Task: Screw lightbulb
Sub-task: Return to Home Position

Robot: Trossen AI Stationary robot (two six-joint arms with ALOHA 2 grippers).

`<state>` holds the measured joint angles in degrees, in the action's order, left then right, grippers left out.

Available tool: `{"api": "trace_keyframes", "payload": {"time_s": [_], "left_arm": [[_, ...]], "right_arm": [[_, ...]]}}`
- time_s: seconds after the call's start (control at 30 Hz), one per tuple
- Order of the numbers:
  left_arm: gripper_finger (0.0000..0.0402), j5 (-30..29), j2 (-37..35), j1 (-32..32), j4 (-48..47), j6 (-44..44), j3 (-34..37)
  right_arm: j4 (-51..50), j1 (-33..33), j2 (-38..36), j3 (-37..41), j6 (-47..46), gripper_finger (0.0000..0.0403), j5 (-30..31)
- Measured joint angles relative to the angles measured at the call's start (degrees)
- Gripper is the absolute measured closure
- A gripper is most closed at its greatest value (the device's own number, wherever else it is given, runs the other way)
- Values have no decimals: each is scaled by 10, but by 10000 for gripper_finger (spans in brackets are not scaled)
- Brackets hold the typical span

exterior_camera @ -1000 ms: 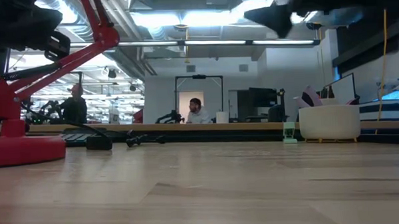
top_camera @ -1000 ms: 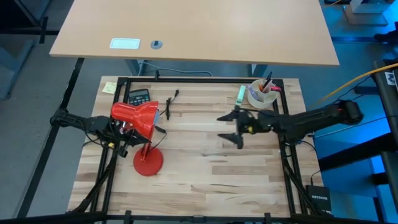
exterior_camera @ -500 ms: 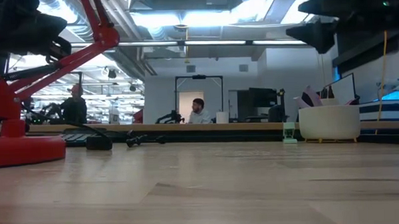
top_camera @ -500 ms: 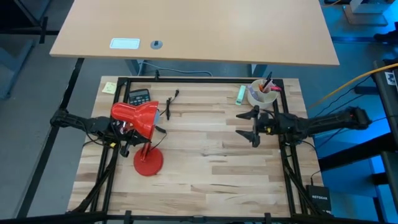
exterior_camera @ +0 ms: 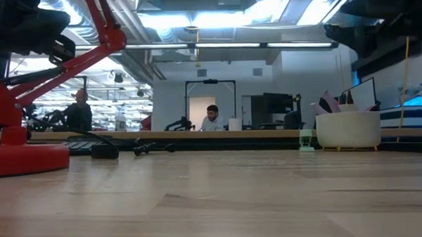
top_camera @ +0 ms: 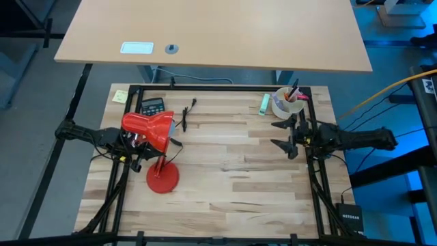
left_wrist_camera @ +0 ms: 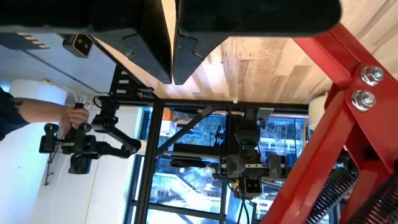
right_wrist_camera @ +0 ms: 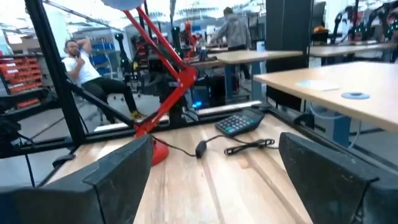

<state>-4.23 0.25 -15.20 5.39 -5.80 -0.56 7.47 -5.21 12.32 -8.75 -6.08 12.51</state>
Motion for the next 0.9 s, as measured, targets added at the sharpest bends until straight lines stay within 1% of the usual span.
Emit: {"api": "trace_keyframes", "payload": {"time_s": [0.07, 0.13, 0.3, 0.37, 0.43, 0.53, 0.6, 0.73, 0.9], "left_arm": [[396, 0, 0, 0, -1, 0, 0], [396, 0, 0, 0, -5, 0, 0], [396, 0, 0, 0, -8, 0, 0], [396, 0, 0, 0, -13, -1, 0], [396, 0, 0, 0, -23, -2, 0], [396, 0, 0, 0, -23, 3, 0], [396, 1, 0, 0, -41, 3, 0], [396, 39, 0, 0, -37, 2, 0], [396, 28, 1, 23, -45, 2, 0]], "right_arm": [[-19, 0, -25, 0, 3, 49, 0], [-11, 0, -43, 9, 4, 49, 0], [27, 0, -78, 71, -9, 49, 0], [17, 0, -88, 80, -21, 49, 2], [-1, 0, -91, 81, -27, 49, 9], [-2, 0, -90, 81, -26, 49, 10], [-1, 0, -90, 81, -25, 49, 15], [-9, 0, -90, 81, -25, 49, 14], [-16, 0, -90, 82, -25, 49, 14]]}}
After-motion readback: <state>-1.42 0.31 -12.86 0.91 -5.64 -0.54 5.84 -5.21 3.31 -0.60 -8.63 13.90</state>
